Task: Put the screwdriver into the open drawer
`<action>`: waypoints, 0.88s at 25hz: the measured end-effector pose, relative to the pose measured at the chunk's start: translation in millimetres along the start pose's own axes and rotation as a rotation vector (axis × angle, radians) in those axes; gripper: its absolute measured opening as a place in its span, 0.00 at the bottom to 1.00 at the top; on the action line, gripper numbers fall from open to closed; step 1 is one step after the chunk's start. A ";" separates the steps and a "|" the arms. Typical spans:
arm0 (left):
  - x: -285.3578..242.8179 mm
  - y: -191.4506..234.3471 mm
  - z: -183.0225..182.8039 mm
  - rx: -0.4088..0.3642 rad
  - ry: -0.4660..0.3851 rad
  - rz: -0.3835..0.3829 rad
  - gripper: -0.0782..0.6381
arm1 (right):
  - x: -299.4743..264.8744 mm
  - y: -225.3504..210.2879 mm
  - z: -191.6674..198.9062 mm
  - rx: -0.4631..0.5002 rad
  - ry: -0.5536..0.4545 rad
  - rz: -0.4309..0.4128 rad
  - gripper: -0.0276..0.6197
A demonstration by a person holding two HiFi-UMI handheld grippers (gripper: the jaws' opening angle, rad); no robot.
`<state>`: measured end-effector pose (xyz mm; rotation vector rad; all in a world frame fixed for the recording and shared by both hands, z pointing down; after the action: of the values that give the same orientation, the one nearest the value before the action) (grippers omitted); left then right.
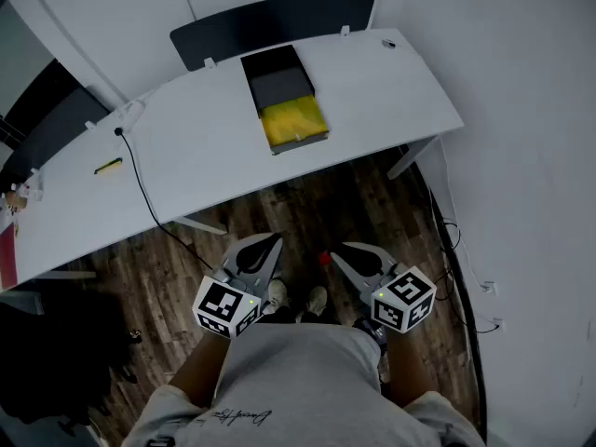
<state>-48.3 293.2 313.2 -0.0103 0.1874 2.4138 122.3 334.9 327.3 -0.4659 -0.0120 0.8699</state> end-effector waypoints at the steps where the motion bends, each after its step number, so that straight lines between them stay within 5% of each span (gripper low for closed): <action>1: 1.7 3.4 -1.1 -0.006 -0.002 0.002 0.11 | -3.5 1.7 1.9 0.001 0.004 0.005 0.16; 22: 26.4 51.4 -8.4 0.016 -0.037 0.015 0.11 | -51.4 23.9 3.3 0.043 0.037 0.080 0.16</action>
<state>-102.4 271.3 310.1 0.0434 0.1902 2.4256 70.7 311.4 329.9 -0.4450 0.0598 0.9384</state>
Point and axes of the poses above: the fingertips, and each gripper's own axes: x backward along the fingers, y to its left, z out of its underside, the point moved 5 cm from there along x, backward along the fingers, and after that the axes turned 12 degrees about -y, right-handed, at the moved point
